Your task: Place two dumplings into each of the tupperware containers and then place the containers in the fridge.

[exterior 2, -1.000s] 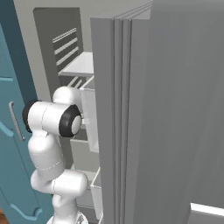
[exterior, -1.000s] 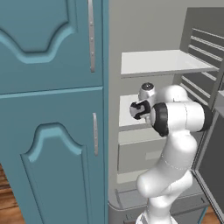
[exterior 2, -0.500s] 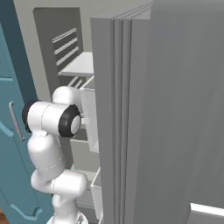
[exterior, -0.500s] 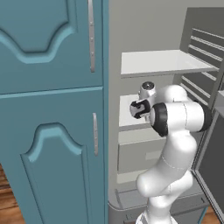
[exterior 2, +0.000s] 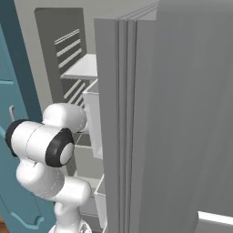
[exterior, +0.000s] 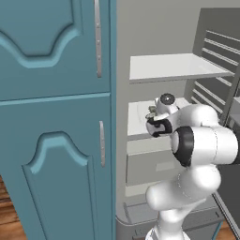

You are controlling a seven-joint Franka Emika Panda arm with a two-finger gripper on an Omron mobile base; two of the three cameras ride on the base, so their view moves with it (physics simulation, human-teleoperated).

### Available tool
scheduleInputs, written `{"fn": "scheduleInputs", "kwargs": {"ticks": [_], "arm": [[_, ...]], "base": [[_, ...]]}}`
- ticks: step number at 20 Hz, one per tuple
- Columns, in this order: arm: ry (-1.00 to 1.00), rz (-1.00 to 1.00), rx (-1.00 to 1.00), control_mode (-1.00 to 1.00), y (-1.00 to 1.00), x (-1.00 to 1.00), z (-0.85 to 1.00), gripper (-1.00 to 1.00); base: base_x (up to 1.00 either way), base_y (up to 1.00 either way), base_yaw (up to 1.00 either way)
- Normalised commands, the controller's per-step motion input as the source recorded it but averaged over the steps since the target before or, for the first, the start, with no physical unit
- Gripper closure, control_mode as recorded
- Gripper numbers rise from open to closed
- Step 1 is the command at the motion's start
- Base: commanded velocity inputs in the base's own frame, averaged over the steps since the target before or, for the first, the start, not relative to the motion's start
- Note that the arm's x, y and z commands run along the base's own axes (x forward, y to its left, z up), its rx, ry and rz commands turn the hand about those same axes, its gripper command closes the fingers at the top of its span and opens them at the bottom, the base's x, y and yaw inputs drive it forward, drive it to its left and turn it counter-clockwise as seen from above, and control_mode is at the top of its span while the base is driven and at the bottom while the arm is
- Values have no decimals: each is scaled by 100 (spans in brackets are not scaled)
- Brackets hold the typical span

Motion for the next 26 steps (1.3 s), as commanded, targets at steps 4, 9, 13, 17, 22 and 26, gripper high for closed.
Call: {"fn": "scheduleInputs", "kwargs": {"ticks": [4,9,13,17,22,26], "arm": [[6,-10,0,-100,0,-38,85,-100],[18,-9,3,-100,0,-61,43,-100],[8,-5,7,-100,0,-68,0,-100],[1,-18,15,-100,0,-83,2,-100],[-2,-53,16,-100,2,-39,7,-100],[0,-68,24,-100,0,-19,14,-100]], "base": [[0,0,0],[0,0,0],[0,0,0],[0,0,0],[0,0,0],[0,0,0]]}}
